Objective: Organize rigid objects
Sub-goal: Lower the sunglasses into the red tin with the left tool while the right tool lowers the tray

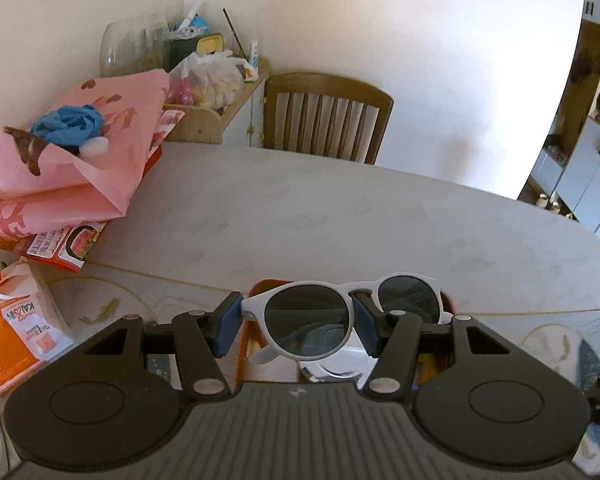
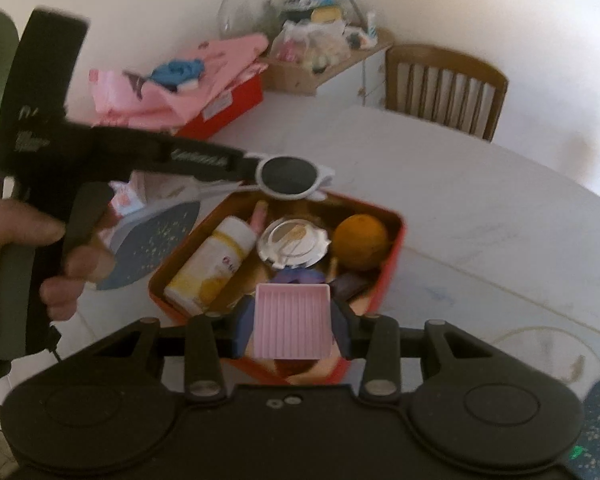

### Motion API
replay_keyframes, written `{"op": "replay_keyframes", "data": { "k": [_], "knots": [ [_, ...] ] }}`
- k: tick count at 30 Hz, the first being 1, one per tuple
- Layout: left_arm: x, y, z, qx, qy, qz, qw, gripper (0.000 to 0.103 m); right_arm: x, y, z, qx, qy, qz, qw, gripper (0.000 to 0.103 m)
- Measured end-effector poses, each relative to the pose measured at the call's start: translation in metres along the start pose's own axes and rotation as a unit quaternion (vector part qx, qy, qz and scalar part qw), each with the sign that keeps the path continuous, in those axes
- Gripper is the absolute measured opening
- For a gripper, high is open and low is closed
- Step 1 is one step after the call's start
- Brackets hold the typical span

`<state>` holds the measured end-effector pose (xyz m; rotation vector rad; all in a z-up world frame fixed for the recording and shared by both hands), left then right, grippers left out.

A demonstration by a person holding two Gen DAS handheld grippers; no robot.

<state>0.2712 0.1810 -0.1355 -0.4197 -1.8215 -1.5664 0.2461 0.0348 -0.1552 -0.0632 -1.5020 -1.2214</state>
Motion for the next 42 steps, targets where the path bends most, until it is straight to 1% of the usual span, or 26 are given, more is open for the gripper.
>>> {"op": "replay_keyframes", "data": {
  "k": [3,8,12,18,20,23,31,36,40,42],
  "knots": [
    [-0.014,-0.003,0.003,-0.005,-0.009,0.008,0.9999,0.058,-0.017,-0.002,0.007,0.002,-0.005,0.017,1.0,0.04],
    [-0.033,-0.01,-0.002,-0.03,-0.023,0.021,0.9991,0.058,-0.037,-0.005,0.01,0.0,-0.008,0.046,0.999,0.04],
    [-0.048,-0.014,-0.01,-0.048,-0.033,0.031,0.9979,0.058,-0.047,-0.006,0.011,-0.004,-0.014,0.058,0.998,0.04],
    [-0.063,-0.018,-0.018,-0.062,-0.044,0.041,0.9963,0.058,-0.06,-0.012,0.009,-0.008,-0.019,0.077,0.997,0.04],
    [-0.069,-0.019,-0.018,-0.062,-0.048,0.046,0.9959,0.058,-0.063,-0.013,0.008,-0.009,-0.024,0.079,0.997,0.04],
    [-0.073,-0.02,-0.014,-0.063,-0.041,0.049,0.996,0.058,-0.067,-0.016,0.007,-0.013,-0.028,0.083,0.996,0.041],
    [-0.077,-0.025,-0.015,-0.068,-0.05,0.056,0.9949,0.058,-0.069,-0.018,0.004,-0.011,-0.028,0.081,0.996,0.041],
    [-0.078,-0.028,-0.018,-0.086,-0.044,0.059,0.9935,0.058,-0.065,-0.017,0.002,-0.015,-0.029,0.076,0.997,0.044],
    [-0.078,-0.028,-0.018,-0.083,-0.046,0.065,0.9933,0.059,-0.058,-0.017,0.001,-0.017,-0.03,0.069,0.997,0.046],
    [-0.077,-0.029,-0.018,-0.084,-0.048,0.068,0.993,0.062,-0.054,-0.016,0.0,-0.02,-0.029,0.064,0.997,0.046]
  ]
}}
Point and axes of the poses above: each gripper's, at about its wrist camera, not at the fingertips, and x roughly against the way its jaws point, z to its left, y to its top, the point moved 7 cm from there along -x, roughly the way its jaws point, and after that the axes turned 4 degrees about -x, right-handed, at the moved point
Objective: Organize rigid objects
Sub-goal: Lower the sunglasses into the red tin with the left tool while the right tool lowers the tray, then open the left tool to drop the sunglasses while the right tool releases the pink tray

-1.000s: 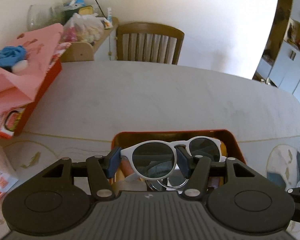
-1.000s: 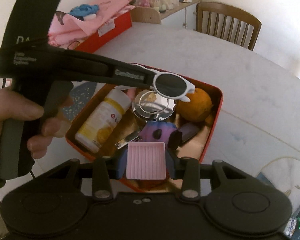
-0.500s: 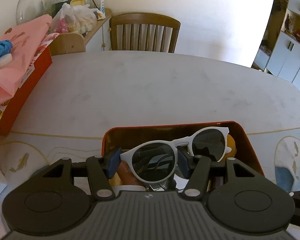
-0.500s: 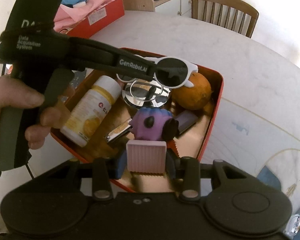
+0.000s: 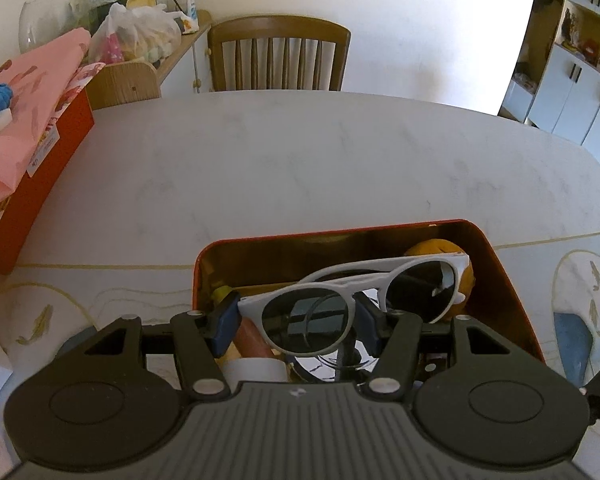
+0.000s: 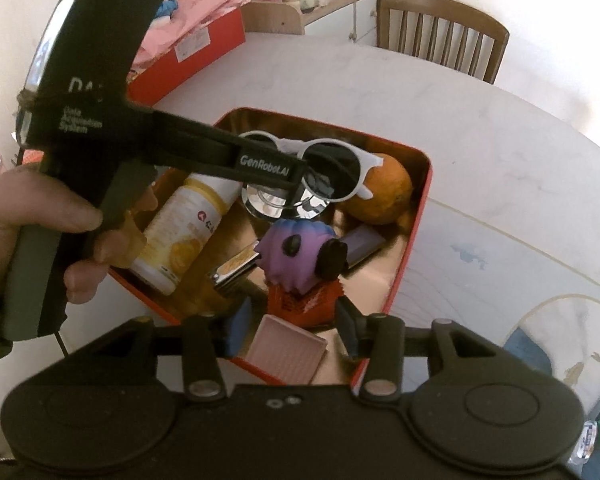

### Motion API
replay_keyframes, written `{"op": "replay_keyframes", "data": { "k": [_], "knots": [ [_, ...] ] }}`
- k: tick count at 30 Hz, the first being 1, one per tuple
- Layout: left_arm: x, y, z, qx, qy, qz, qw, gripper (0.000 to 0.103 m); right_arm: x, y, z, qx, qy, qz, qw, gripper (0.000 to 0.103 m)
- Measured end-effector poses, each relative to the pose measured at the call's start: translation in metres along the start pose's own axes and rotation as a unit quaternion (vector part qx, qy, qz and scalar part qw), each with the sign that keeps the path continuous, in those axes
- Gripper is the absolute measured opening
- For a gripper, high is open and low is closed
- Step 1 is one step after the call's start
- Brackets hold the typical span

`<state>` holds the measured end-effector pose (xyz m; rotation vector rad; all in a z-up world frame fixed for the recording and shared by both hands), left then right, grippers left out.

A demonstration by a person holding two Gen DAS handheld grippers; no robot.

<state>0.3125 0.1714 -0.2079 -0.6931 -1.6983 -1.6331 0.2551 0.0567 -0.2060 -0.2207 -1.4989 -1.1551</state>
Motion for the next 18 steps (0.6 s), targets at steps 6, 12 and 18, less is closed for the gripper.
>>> {"op": "replay_keyframes", "data": {
  "k": [6,12,18],
  "knots": [
    [0.009,-0.003,-0.002,0.003,-0.005,-0.003,1.0,0.064,0.017,0.001,-0.003,-0.007,0.005,-0.018,1.0,0.049],
    [0.023,-0.005,-0.005,0.001,-0.009,-0.01,0.9999,0.072,0.033,0.001,-0.003,-0.013,0.014,-0.034,0.999,0.05],
    [0.032,-0.011,-0.007,0.0,-0.007,-0.008,0.9999,0.073,0.049,-0.001,-0.002,-0.014,0.017,-0.047,0.999,0.054]
  ]
}}
Point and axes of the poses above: each gripper's, at about its wrist camera, not at the fingertips, and x roughly against the way its jaws point, z to its left, y to its top, the point moved 7 cm from there along -x, roughly the way its jaws point, and after that the axes turned 4 degrees about -x, right-handed, at the moved point
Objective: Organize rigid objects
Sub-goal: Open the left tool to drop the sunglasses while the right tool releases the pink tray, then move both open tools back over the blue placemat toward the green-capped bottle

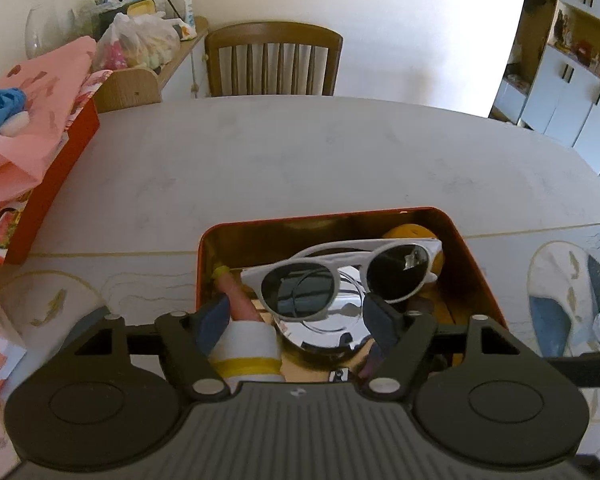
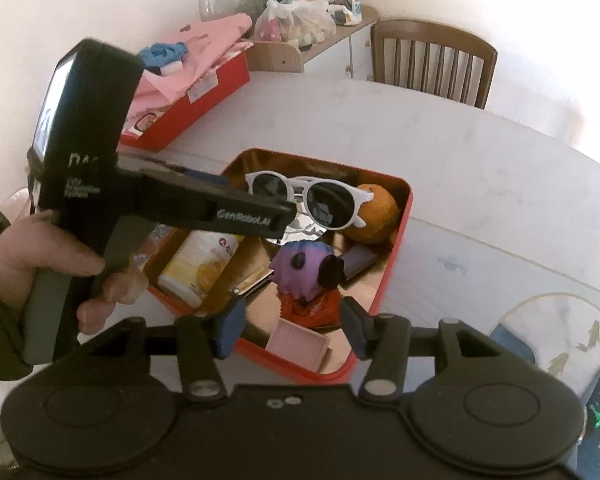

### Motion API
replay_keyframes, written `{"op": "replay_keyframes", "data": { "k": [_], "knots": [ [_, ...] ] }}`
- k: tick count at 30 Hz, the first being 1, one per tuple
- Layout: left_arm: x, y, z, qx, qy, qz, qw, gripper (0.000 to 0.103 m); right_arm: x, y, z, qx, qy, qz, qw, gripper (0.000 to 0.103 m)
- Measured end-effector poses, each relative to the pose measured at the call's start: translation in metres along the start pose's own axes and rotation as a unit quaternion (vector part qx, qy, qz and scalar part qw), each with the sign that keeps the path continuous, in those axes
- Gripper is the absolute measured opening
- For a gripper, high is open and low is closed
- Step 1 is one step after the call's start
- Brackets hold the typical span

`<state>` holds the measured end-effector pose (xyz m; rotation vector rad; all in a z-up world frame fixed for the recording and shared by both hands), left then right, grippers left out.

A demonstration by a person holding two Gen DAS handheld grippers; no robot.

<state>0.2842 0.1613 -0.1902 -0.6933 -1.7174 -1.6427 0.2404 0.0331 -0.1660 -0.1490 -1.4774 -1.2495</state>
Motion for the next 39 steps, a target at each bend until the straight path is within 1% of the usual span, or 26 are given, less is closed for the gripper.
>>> {"op": "replay_keyframes", "data": {
  "k": [2,11,12,14,17,21,23,27,29,31,33,35,39],
  "knots": [
    [0.007,-0.002,0.0,0.004,0.0,-0.003,1.0,0.073,0.007,0.0,-0.001,-0.001,0.0,-0.006,1.0,0.059],
    [0.05,-0.003,-0.016,-0.004,-0.001,-0.04,0.9992,0.073,0.042,-0.001,-0.008,0.001,0.005,-0.037,0.999,0.064],
    [0.054,-0.002,-0.018,-0.005,0.001,-0.044,0.999,0.073,0.046,-0.002,-0.009,0.002,0.006,-0.04,0.999,0.065],
    [0.063,-0.001,-0.024,-0.007,0.001,-0.051,0.9987,0.073,0.054,-0.003,-0.012,0.003,0.007,-0.047,0.999,0.07],
    [0.074,0.0,-0.034,-0.007,-0.003,-0.061,0.9981,0.073,0.065,-0.007,-0.017,0.007,0.008,-0.056,0.998,0.073],
    [0.088,0.001,-0.053,-0.009,-0.012,-0.073,0.9972,0.078,0.081,-0.016,-0.027,0.013,0.003,-0.068,0.998,0.077],
    [0.093,0.001,-0.064,-0.012,-0.015,-0.077,0.9969,0.079,0.088,-0.021,-0.034,0.014,0.0,-0.072,0.997,0.081],
    [0.098,-0.001,-0.09,-0.016,-0.023,-0.079,0.9965,0.082,0.103,-0.034,-0.055,0.012,-0.008,-0.081,0.997,0.088],
    [0.098,-0.002,-0.102,-0.016,-0.029,-0.079,0.9963,0.082,0.11,-0.04,-0.067,0.007,-0.015,-0.084,0.996,0.095],
    [0.097,-0.002,-0.116,-0.014,-0.035,-0.08,0.9961,0.082,0.116,-0.048,-0.081,-0.001,-0.017,-0.086,0.996,0.099],
    [0.095,-0.002,-0.127,-0.015,-0.042,-0.082,0.9956,0.082,0.121,-0.055,-0.097,-0.01,-0.02,-0.087,0.996,0.1],
    [0.092,-0.003,-0.143,-0.023,-0.04,-0.081,0.9957,0.082,0.125,-0.063,-0.117,-0.024,-0.027,-0.086,0.996,0.101],
    [0.083,-0.005,-0.168,-0.027,-0.048,-0.077,0.9955,0.082,0.129,-0.075,-0.156,-0.047,-0.051,-0.085,0.994,0.101]
  ]
}}
Point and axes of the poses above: each gripper's, at about its wrist camera, not at the fingertips, and x roughly against the way its jaws point, z to its left, y to its top, the point moved 7 cm from there along -x, roughly the way its jaws point, and after that the axes turned 4 degrees about -x, right-handed, at the moved point
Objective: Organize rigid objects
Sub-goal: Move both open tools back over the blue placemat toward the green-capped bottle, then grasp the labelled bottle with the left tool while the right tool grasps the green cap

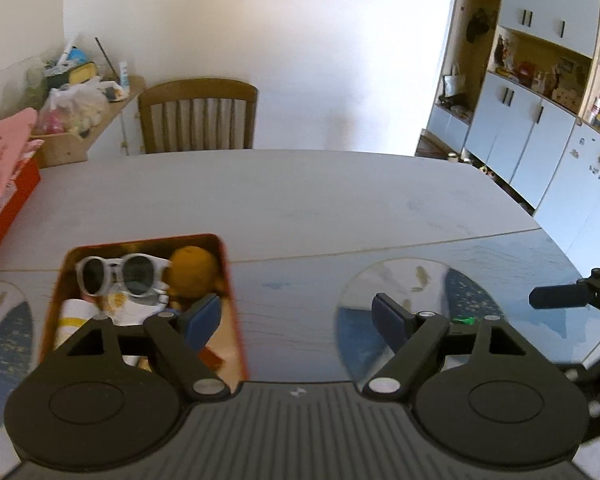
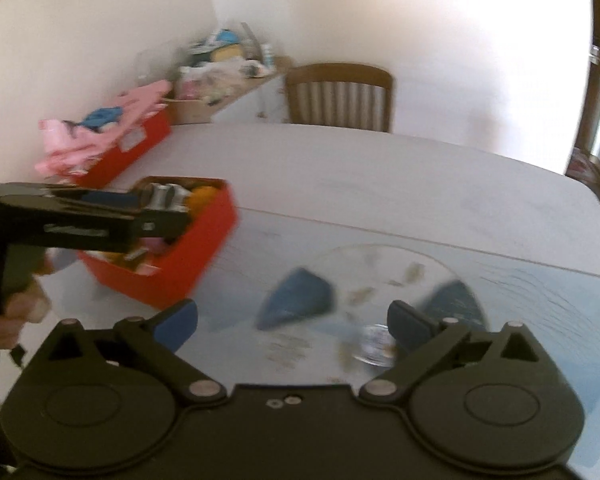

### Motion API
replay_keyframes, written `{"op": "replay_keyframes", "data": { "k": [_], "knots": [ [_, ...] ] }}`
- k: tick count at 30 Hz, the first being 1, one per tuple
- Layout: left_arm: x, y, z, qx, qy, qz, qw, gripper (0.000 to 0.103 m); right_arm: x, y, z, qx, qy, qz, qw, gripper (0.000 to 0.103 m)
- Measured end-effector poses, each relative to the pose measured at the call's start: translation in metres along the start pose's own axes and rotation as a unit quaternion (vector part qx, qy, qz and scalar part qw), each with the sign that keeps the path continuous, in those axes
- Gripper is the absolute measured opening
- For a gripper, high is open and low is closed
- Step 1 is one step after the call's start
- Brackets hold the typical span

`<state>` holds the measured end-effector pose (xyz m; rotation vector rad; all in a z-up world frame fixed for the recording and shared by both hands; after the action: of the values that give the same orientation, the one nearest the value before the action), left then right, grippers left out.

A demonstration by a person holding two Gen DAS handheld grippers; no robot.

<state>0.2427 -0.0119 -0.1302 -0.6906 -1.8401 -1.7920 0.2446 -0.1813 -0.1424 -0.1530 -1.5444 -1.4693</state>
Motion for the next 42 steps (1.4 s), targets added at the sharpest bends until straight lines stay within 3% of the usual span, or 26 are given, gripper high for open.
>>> {"op": "replay_keyframes", "data": {
  "k": [7,15,23,32,42],
  "knots": [
    [-0.02,-0.007,-0.053,-0.025,-0.019,0.014,0.9994,0.082,-0.006,-0.01,-0.065,-0.031,-0.031,0.008,0.999,0.101],
    [-0.044,-0.021,-0.111,-0.072,-0.049,0.027,0.9959,0.082,-0.022,-0.018,-0.115,-0.039,-0.034,0.033,0.998,0.095],
    [-0.076,-0.036,-0.145,-0.103,-0.057,0.049,0.9918,0.082,-0.041,-0.02,-0.127,-0.029,-0.027,0.059,0.997,0.084],
    [-0.111,-0.05,-0.164,-0.123,-0.068,0.077,0.9871,0.082,-0.051,-0.028,-0.137,-0.021,-0.016,0.085,0.996,0.08],
    [-0.135,-0.056,-0.171,-0.143,-0.066,0.082,0.9841,0.082,-0.057,-0.03,-0.145,-0.03,-0.011,0.096,0.995,0.079]
  ]
}}
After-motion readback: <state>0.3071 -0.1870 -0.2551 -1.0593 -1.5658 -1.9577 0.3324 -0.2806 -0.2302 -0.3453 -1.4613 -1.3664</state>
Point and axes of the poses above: each gripper's, at about its wrist camera, not at the fingertips, and x roughly against the way its jaws point, z to its left, y to its top, the point moved 7 cm from there along -x, roughly the way its jaws point, and after that the axes turned 4 degrees about -x, right-handed, at the moved point
